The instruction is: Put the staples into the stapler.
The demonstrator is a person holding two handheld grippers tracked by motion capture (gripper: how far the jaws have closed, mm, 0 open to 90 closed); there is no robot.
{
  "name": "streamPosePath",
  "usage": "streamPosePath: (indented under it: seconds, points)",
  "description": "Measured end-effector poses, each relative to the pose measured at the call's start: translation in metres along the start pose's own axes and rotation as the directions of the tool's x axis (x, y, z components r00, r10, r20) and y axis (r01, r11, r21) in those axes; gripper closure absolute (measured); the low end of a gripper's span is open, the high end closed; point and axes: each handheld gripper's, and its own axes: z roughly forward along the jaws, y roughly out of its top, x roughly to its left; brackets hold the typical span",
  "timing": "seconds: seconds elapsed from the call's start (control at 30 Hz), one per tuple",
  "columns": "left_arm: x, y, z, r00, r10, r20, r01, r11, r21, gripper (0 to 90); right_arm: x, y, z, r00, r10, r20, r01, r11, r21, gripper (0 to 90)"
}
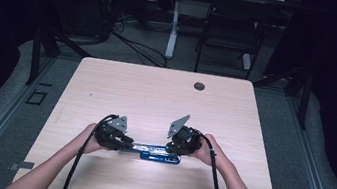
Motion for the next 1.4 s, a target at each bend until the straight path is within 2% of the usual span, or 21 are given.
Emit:
streamPosePath:
  seconds: [0.27, 0.33, 0.47, 0.57, 0.7, 0.83, 1.4]
  points:
    - [0.000, 0.000, 0.000, 1.0000, -0.001, -0.004, 0.001, 1.0000, 0.001, 74.6, 0.000, 0.000, -0.005, 1.0000, -0.005, 0.005, 0.005, 0.9995, -0.033, 78.6]
    - [0.000, 0.000, 0.000, 1.0000, -0.001, -0.004, 0.001, 1.0000, 0.002, 74.6, -0.001, 0.000, -0.006, 1.0000, 0.005, 0.002, -0.005, 0.9984, -0.057, 78.6]
    - [-0.001, 0.000, -0.001, 0.9999, -0.003, -0.017, 0.003, 0.9999, 0.010, 74.6, -0.003, 0.000, -0.005, 0.9999, -0.011, 0.002, 0.011, 0.9993, -0.037, 78.6]
    - [-0.001, -0.001, 0.000, 1.0000, -0.007, -0.005, 0.007, 1.0000, -0.002, 74.6, -0.002, 0.000, -0.001, 1.0000, -0.007, -0.001, 0.007, 0.9989, -0.047, 78.7]
    - [-0.001, -0.001, -0.001, 0.9999, -0.012, -0.005, 0.012, 0.9999, -0.004, 74.6, -0.002, 0.002, 0.000, 0.9996, -0.026, -0.006, 0.026, 0.9993, -0.025, 78.6]
    - [-0.001, -0.001, -0.001, 0.9999, -0.014, -0.006, 0.014, 0.9999, -0.004, 74.6, -0.002, 0.001, 0.003, 0.9998, -0.017, -0.012, 0.017, 0.9992, -0.036, 78.6]
    - [-0.001, -0.001, -0.001, 0.9998, -0.012, -0.017, 0.012, 0.9999, 0.007, 74.6, -0.003, 0.000, 0.006, 0.9995, -0.018, -0.027, 0.017, 0.9997, -0.016, 78.2]
